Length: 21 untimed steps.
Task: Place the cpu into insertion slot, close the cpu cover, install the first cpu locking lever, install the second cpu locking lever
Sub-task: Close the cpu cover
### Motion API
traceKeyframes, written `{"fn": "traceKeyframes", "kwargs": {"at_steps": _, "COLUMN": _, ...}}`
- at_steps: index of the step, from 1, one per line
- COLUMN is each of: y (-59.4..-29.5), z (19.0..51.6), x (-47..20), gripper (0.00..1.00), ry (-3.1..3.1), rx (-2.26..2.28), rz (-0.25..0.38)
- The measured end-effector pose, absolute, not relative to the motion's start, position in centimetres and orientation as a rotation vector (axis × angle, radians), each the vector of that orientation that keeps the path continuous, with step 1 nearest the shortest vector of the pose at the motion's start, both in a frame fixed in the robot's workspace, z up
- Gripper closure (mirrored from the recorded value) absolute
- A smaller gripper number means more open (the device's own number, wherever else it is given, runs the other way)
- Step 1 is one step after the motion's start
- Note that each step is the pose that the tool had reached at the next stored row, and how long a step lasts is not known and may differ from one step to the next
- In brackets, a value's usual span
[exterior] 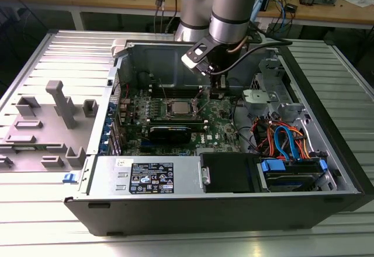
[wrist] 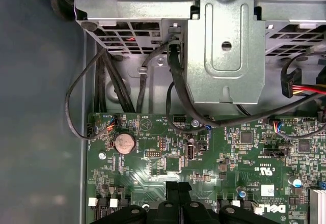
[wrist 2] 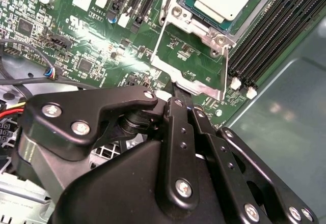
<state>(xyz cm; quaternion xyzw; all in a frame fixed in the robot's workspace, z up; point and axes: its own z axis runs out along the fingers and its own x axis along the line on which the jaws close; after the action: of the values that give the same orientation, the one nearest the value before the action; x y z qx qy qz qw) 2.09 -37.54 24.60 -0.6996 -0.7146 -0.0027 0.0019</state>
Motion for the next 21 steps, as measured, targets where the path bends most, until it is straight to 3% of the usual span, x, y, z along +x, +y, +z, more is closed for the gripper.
{"fn": "traceKeyframes", "kwargs": {"at_steps": 21, "y": -37.54, "z": 24.60, "x": 1.29, "gripper": 0.89, "ry": -2.242, "rx": -2.195, "rz": -0.008}}
